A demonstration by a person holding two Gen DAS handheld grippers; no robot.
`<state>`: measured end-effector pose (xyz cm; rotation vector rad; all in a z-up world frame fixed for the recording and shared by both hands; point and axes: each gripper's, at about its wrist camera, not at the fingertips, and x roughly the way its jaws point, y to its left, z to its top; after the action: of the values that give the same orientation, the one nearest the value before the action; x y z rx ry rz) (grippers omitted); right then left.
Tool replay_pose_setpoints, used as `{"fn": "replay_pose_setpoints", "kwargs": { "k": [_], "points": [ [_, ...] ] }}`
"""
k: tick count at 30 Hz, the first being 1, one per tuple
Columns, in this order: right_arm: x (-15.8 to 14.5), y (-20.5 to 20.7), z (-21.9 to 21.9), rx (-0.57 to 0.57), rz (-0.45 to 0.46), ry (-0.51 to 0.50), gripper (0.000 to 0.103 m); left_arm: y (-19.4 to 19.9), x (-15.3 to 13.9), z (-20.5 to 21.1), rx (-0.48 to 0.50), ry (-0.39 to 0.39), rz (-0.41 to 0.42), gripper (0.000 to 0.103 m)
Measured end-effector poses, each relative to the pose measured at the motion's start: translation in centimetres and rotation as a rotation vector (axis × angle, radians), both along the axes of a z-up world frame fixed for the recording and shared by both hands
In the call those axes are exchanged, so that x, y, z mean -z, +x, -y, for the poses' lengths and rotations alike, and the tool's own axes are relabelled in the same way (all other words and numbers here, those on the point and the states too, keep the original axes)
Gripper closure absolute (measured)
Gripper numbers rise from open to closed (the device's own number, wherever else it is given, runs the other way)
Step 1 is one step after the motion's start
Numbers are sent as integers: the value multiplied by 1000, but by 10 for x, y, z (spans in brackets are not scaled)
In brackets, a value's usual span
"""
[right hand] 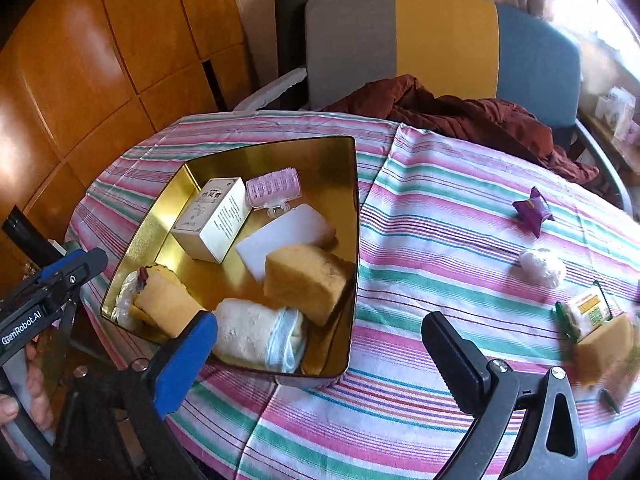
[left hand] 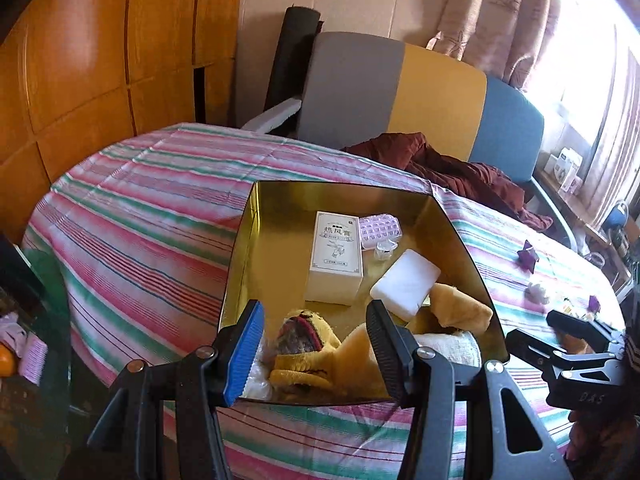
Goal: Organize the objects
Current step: 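Release both items in the tray and withdraw both grippers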
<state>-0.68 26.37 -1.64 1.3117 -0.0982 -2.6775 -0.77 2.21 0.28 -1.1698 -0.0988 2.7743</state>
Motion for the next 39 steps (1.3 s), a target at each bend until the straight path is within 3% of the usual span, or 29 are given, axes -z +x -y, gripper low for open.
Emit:
{"fn": "replay_pose_setpoints", "kwargs": {
  "k": [21,39],
  "points": [
    [-2,13,6,2,-30,35,0,19,-4,-22,67,-49,-22,49],
    [13,18,-39,111,17,27,0,23,-4,-46,150,-66,-18,49]
  ]
}}
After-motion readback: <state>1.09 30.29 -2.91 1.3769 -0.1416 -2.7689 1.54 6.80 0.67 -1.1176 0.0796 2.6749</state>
